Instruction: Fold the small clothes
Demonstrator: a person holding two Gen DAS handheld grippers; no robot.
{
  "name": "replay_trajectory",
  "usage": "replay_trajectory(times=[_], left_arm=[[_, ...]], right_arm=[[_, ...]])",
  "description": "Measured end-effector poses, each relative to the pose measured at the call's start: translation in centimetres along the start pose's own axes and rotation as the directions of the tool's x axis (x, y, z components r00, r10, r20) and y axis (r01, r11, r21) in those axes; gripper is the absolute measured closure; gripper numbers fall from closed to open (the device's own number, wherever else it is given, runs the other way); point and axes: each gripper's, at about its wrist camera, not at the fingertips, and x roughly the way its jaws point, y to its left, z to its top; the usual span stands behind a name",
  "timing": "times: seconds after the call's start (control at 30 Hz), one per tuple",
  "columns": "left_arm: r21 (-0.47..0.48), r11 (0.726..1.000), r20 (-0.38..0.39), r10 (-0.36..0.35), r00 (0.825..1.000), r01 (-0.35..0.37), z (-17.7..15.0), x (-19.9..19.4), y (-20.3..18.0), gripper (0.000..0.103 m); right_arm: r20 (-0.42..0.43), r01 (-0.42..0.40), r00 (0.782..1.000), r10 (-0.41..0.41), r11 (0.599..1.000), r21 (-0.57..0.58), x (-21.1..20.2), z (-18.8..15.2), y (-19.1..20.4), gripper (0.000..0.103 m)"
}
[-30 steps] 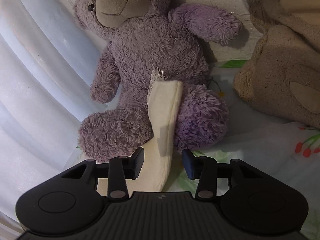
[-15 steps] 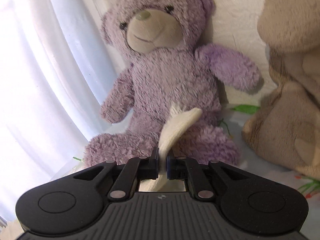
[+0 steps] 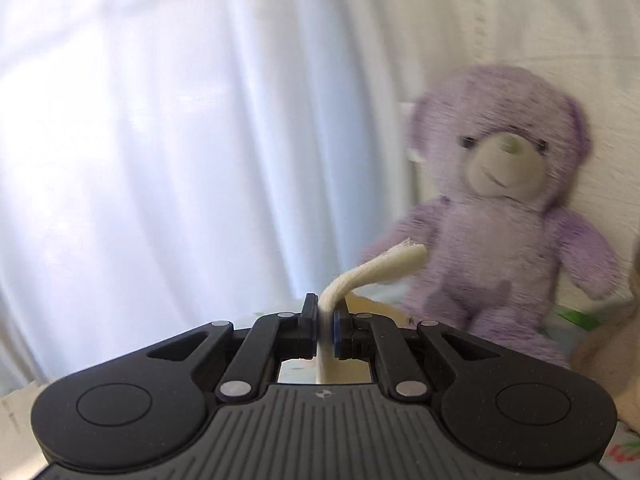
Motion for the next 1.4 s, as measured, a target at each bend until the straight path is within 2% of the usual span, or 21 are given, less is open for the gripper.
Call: replay_trajectory(times=[0.03,0.1,0.17,0.23,0.37,0.4,0.43,0.47,0.5,0.53,0.6,0.7,0.77,0.83,0.9,0.93,1.0,1.03,1.13,1.3,1.4], left_arm=[[0.007,1.000,0.021,-0.012,1.000,0.012,0.8,-0.2,-0.3,0.000],[0.021,0.998,0.079,-0.052,0.995,0.051,2.5,-0.5,-0.9,0.000],[0.023,0.997,0.127,-0.077,0.989,0.075,4.0,-0.4,-1.3,0.000],[0.024,0.993,0.164,-0.114,0.980,0.112,5.4,-0.2,-1.5,0.003],[-0.006,0.974,0.137,-0.223,0.965,0.226,8.0,2.4,-1.2,0.005],[-0.023,0.969,0.115,-0.241,0.964,0.245,8.5,3.3,-0.9,0.005],[-0.034,0.964,0.099,-0.259,0.961,0.264,8.8,4.0,-0.7,0.005],[-0.045,0.960,0.088,-0.272,0.958,0.277,9.1,4.6,-0.5,0.007],[-0.052,0.958,0.081,-0.278,0.957,0.282,9.3,5.3,-0.2,0.007],[-0.053,0.956,0.075,-0.285,0.956,0.289,9.5,5.7,-0.1,0.009],[-0.070,0.948,0.045,-0.308,0.950,0.310,9.7,7.0,0.4,0.012],[-0.116,0.930,-0.008,-0.352,0.936,0.349,9.8,8.9,0.5,0.024],[-0.150,0.917,-0.052,-0.380,0.924,0.369,9.6,10.2,0.4,0.033],[-0.163,0.912,-0.087,-0.393,0.915,0.376,9.3,11.2,0.3,0.039],[-0.152,0.914,-0.083,-0.392,0.916,0.377,9.4,11.2,0.2,0.041],[-0.149,0.915,-0.091,-0.391,0.916,0.376,9.4,11.3,0.2,0.049],[-0.143,0.915,-0.113,-0.393,0.913,0.376,9.6,11.5,0.1,0.073],[-0.140,0.916,-0.123,-0.392,0.912,0.375,9.7,11.7,0.0,0.094],[-0.115,0.923,-0.107,-0.379,0.919,0.367,9.7,11.5,-0.3,0.096],[-0.059,0.917,0.008,-0.396,0.918,0.395,11.2,7.9,-0.2,0.097],[-0.023,0.934,0.071,-0.353,0.933,0.355,12.3,6.2,0.5,0.097]], right_arm=[[0.005,-0.070,0.998,0.070,0.997,-0.031,-0.4,0.0,1.9,0.096],[-0.002,-0.240,0.970,0.242,0.964,-0.117,-1.4,-0.4,6.9,0.096],[-0.049,-0.390,0.920,0.388,0.902,-0.185,-2.2,-1.7,11.9,0.096],[-0.099,-0.480,0.877,0.470,0.849,-0.221,-2.5,-3.8,16.0,0.096],[-0.304,-0.592,0.799,0.520,0.769,-0.242,-1.5,-10.6,22.1,0.095],[-0.377,-0.621,0.768,0.517,0.745,-0.243,-1.2,-12.4,23.0,0.091],[-0.426,-0.631,0.751,0.504,0.739,-0.236,-1.1,-13.4,23.4,0.084],[-0.466,-0.639,0.732,0.496,0.738,-0.216,-1.3,-14.4,23.4,0.082],[-0.470,-0.647,0.721,0.509,0.739,-0.190,-1.6,-14.6,22.8,0.075],[-0.464,-0.643,0.719,0.518,0.749,-0.159,-2.0,-14.5,21.9,0.063],[-0.437,-0.615,0.737,0.515,0.779,-0.119,-2.5,-13.9,19.8,0.052],[-0.415,-0.528,0.780,0.468,0.848,-0.037,-2.5,-12.5,16.3,0.052],[-0.417,-0.461,0.798,0.436,0.886,0.045,-2.3,-12.2,13.4,0.053],[-0.428,-0.403,0.806,0.409,0.909,0.108,-2.2,-12.1,11.1,0.054],[-0.430,-0.370,0.813,0.393,0.918,0.141,-2.5,-12.4,9.9,0.055],[-0.428,-0.360,0.816,0.388,0.921,0.149,-2.6,-12.4,9.4,0.056],[-0.429,-0.341,0.819,0.380,0.925,0.167,-3.2,-12.8,8.7,0.059],[-0.432,-0.328,0.821,0.373,0.928,0.177,-3.0,-13.0,8.7,0.062],[-0.448,-0.291,0.818,0.361,0.931,0.220,-2.5,-13.3,8.3,0.071],[-0.453,-0.258,0.810,0.372,0.920,0.294,-1.2,-13.3,7.9,0.073],[-0.450,-0.260,0.811,0.374,0.919,0.295,-0.7,-13.0,8.1,0.073]])
